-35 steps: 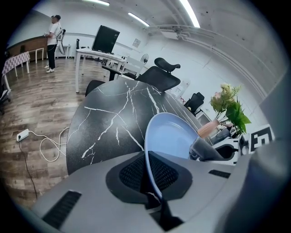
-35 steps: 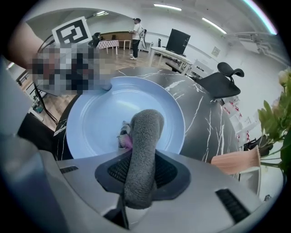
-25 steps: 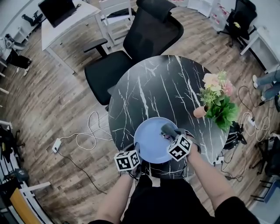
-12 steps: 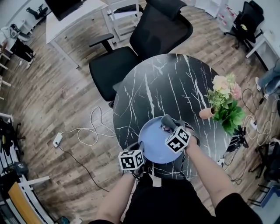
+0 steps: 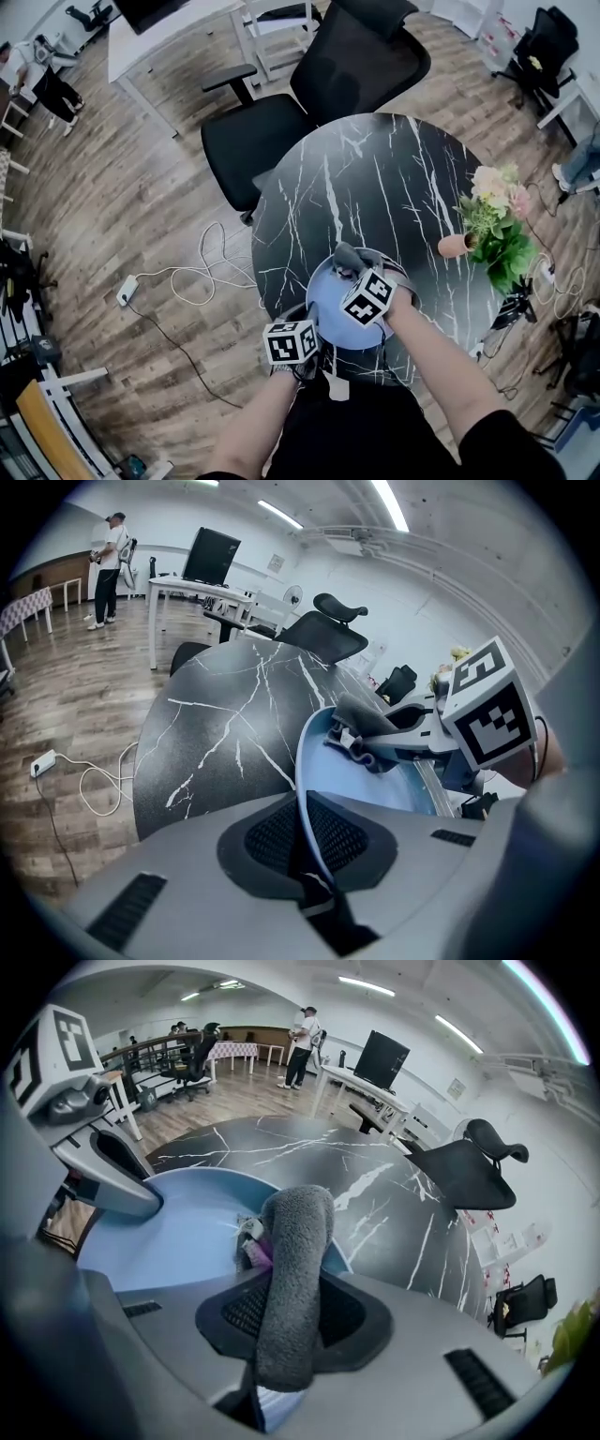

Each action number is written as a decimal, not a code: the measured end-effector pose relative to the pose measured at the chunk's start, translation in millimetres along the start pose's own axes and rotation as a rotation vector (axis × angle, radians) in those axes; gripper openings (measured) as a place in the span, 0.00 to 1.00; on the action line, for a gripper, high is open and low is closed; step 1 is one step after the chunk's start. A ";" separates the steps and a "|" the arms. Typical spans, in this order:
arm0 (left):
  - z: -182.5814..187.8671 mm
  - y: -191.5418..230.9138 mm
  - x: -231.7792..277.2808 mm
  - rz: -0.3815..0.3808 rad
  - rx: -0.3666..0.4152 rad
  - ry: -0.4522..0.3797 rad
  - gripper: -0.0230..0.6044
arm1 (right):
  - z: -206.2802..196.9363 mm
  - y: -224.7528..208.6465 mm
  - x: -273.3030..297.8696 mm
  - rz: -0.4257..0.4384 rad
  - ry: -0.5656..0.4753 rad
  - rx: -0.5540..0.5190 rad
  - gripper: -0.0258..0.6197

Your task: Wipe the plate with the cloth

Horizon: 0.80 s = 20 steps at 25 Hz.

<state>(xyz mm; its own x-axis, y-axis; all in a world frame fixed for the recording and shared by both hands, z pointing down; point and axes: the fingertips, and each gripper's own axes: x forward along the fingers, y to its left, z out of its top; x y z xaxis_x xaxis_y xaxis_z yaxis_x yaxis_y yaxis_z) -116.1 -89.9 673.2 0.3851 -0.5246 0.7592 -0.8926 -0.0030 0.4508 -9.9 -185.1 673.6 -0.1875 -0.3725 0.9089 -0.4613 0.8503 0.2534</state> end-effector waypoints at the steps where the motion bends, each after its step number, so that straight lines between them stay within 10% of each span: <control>1: 0.1 0.2 0.2 0.001 -0.001 -0.001 0.10 | 4.3 3.7 0.4 0.005 -0.007 -0.010 0.21; 12: -0.1 1.4 -0.7 0.017 -0.024 -0.015 0.10 | 30.6 60.6 -9.2 0.097 -0.104 -0.071 0.21; 20: -0.2 1.9 -1.0 0.030 -0.045 -0.031 0.10 | 24.0 93.0 -20.5 0.229 -0.154 0.087 0.21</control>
<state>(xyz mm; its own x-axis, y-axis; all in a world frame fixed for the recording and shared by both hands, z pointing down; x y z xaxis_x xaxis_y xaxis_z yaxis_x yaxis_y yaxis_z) -118.2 -89.2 673.4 0.3504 -0.5504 0.7578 -0.8919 0.0510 0.4494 -69.8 -107.3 670.6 -0.4218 -0.2321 0.8765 -0.4630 0.8863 0.0119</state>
